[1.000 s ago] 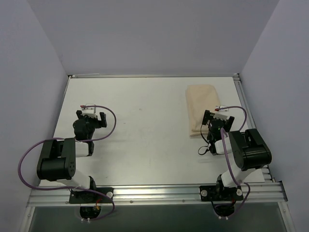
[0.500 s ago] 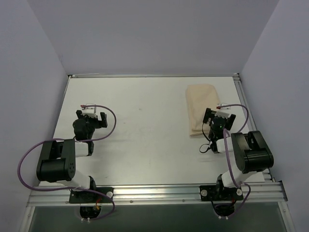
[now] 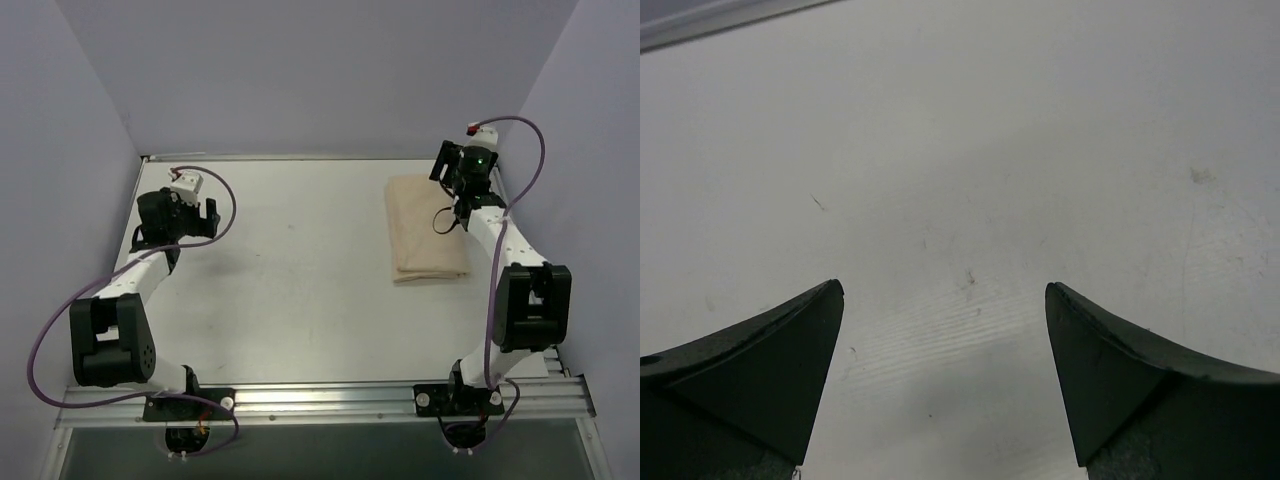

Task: Open and lay out the surgical kit
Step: Move the surgical kit at the center of the board.

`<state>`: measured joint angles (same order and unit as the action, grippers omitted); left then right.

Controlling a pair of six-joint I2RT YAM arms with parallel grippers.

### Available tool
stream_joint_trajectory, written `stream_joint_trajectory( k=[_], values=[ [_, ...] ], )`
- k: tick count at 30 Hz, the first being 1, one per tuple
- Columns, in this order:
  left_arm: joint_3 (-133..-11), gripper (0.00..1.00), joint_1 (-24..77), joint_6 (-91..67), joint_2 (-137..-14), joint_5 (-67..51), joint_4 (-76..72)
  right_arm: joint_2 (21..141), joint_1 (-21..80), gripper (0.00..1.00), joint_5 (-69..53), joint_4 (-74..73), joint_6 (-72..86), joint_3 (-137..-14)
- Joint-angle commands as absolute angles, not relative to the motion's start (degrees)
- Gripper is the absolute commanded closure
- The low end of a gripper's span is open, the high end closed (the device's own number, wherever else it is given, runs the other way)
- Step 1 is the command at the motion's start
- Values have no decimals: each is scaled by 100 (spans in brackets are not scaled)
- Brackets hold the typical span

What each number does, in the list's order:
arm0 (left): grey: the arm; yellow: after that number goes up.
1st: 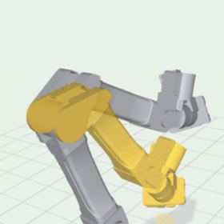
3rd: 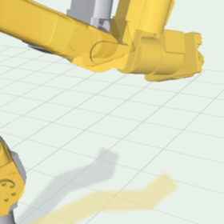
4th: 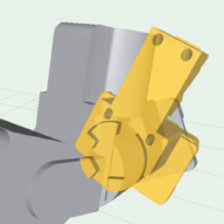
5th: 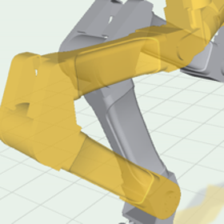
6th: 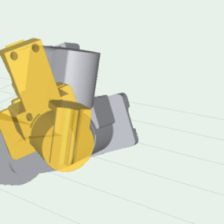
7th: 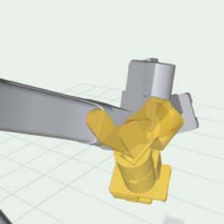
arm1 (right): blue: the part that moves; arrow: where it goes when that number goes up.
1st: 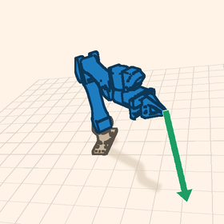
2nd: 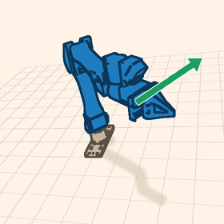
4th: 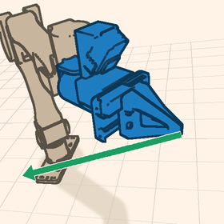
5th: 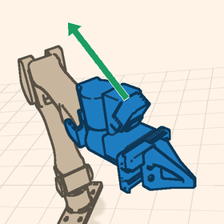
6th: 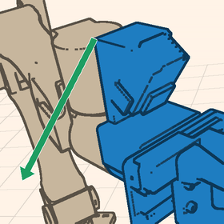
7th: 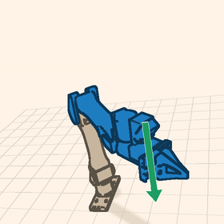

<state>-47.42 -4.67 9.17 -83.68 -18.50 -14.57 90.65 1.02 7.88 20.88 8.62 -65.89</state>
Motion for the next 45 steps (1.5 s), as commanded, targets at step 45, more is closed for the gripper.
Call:
stream_joint_trajectory(
  k=[45],
  values=[
    [-6574,10,-404,1389,-8639,-2926,2698,9869,3532,56,342,3480,5124,-4921]
  ],
)
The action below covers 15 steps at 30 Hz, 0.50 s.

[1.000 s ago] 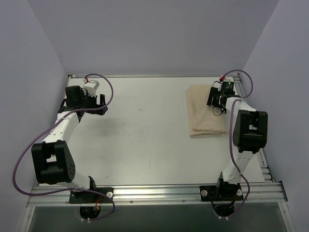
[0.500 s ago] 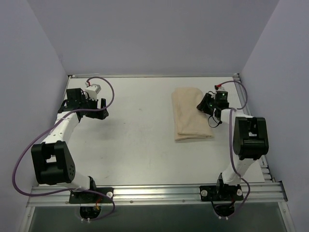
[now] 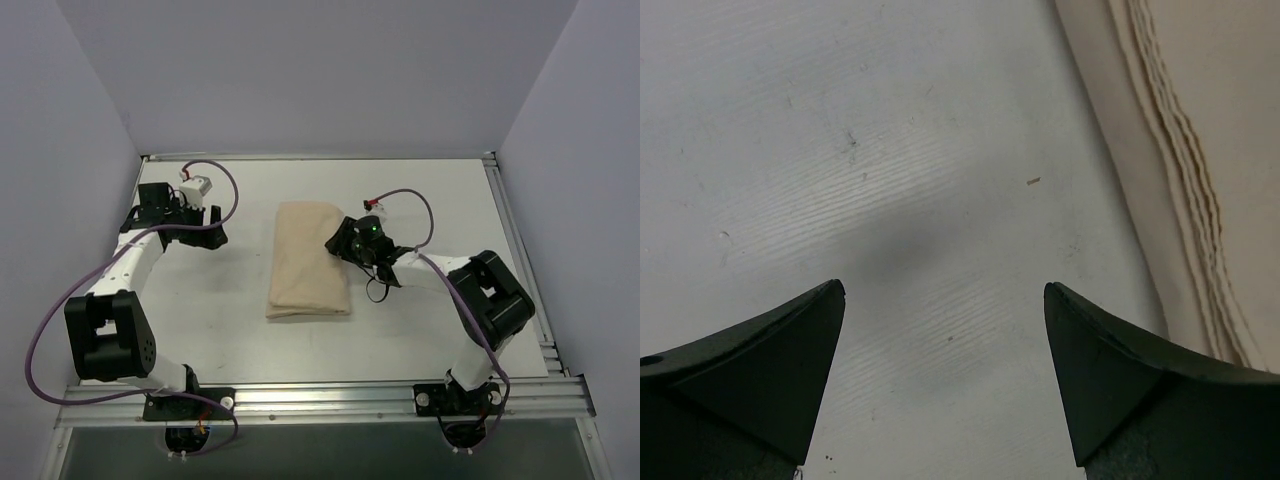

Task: Open and lay out the surgical kit
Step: Move the surgical kit at the center of the board.

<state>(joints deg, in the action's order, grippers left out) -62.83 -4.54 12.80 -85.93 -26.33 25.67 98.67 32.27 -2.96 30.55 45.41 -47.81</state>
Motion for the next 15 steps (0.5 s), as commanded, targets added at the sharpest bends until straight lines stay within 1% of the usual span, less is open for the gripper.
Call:
stream_joint_trajectory(
  k=[1,5,8,9,11,14,15],
  values=[
    [-6592,10,-387,1389,-8666,-2944,2750,9931,3655,56,395,3454,5107,-5052],
    [-6644,11,-273,1441,-8859,-3128,2926,10116,3674,56,343,3401,5071,-5203],
    [-6662,14,-176,1538,-8921,-3269,3058,9976,3691,55,535,3156,4800,-5308],
    [-6662,15,-158,1555,-8930,-3270,3085,9819,3718,54,762,3025,4660,-5369],
    [-6662,17,-176,1573,-8912,-3244,3146,9677,3796,50,1053,2421,4080,-5580],
    [-6601,18,-272,1539,-8798,-2937,3155,9554,4173,41,1712,1435,3160,-6317],
    [-6583,18,-316,1521,-8763,-2857,3138,9597,4514,39,1879,1267,2938,-6693]
  ],
)
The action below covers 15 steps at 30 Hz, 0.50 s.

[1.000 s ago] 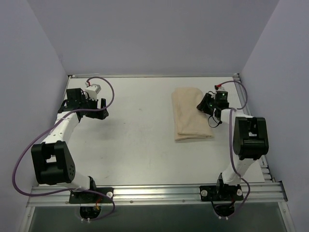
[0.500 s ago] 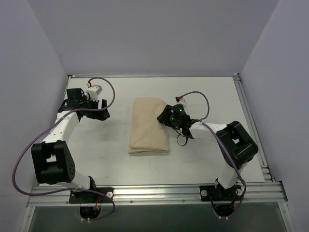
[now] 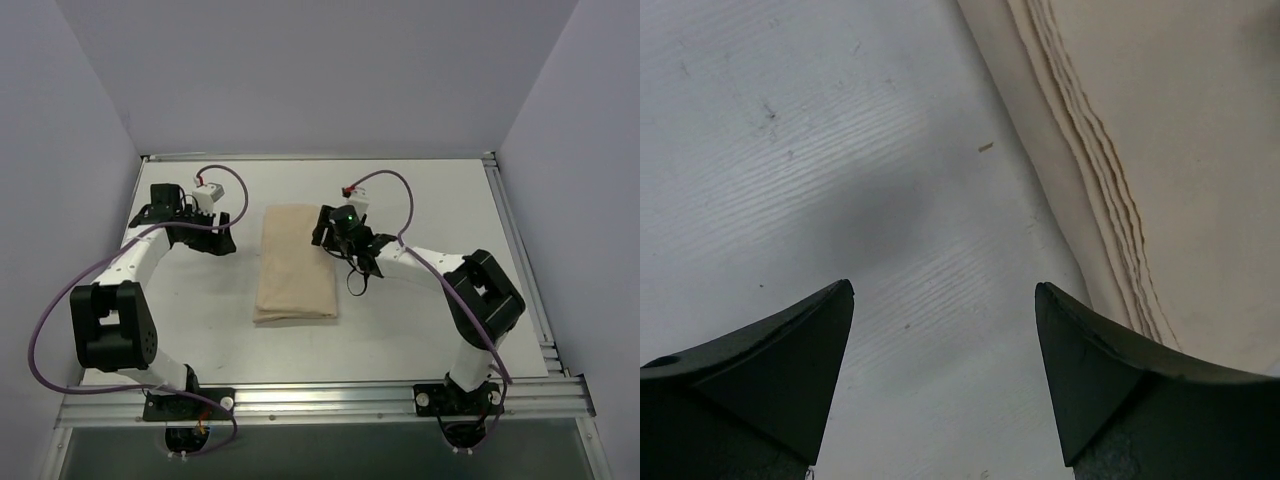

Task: Open and lay out the surgical kit
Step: Move the surgical kit at the center of the board, then open the surgical kit at the center of the board.

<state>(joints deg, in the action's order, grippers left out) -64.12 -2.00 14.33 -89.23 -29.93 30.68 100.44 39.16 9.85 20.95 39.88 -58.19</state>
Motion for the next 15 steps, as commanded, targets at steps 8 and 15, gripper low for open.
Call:
stream_joint_trajectory(
  k=[8,15],
  values=[
    [-6513,18,-975,1538,-8341,-2567,3331,10905,6107,25,2012,-156,1670,-8374],
    [-6381,18,-1020,1608,-8042,-2478,3322,11750,7013,24,2907,-1449,1389,-9570]
  ],
)
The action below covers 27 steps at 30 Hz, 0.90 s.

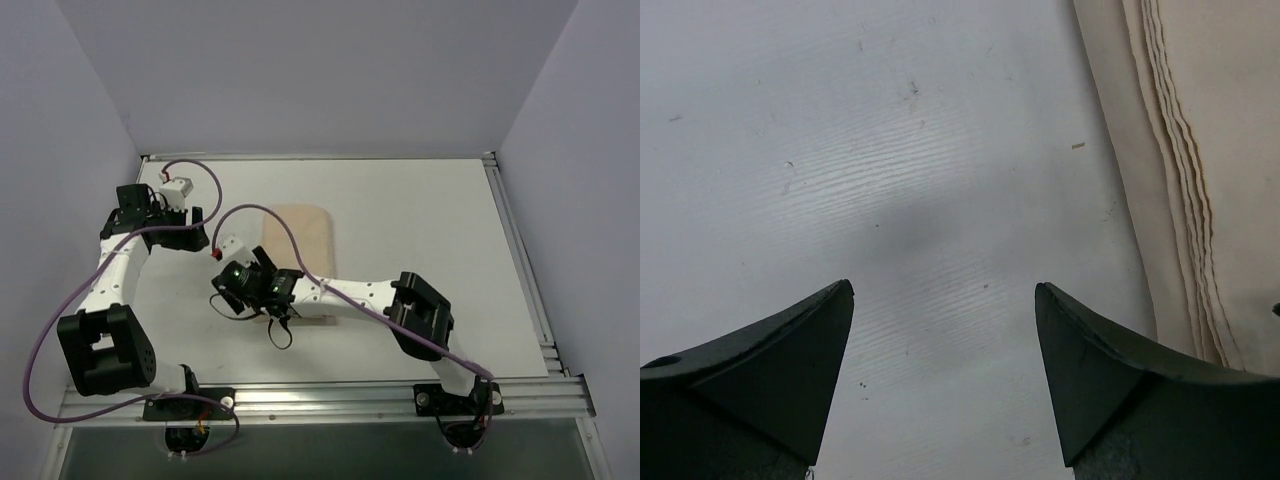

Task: Open and lay out the surgical kit
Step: Open the surgical kit at the center of the board.

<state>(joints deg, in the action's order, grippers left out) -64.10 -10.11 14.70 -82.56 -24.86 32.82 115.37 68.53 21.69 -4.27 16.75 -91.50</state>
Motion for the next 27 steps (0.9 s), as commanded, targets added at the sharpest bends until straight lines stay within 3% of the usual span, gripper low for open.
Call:
stream_joint_trajectory(
  k=[1,8,18,27],
  values=[
    [-6381,18,-1020,1608,-8025,-2496,3331,11838,7075,24,3022,-1711,1389,-9667],
    [-6372,18,-1028,1626,-7989,-2593,3340,12225,7409,26,3594,-2118,1380,-9879],
    [-6372,18,-1028,1626,-7980,-2619,3357,12173,7409,57,4052,-2171,1424,-9827],
    [-6390,18,-1028,1644,-7998,-2646,3375,12252,7365,55,3587,-1960,1371,-9686]
  ],
)
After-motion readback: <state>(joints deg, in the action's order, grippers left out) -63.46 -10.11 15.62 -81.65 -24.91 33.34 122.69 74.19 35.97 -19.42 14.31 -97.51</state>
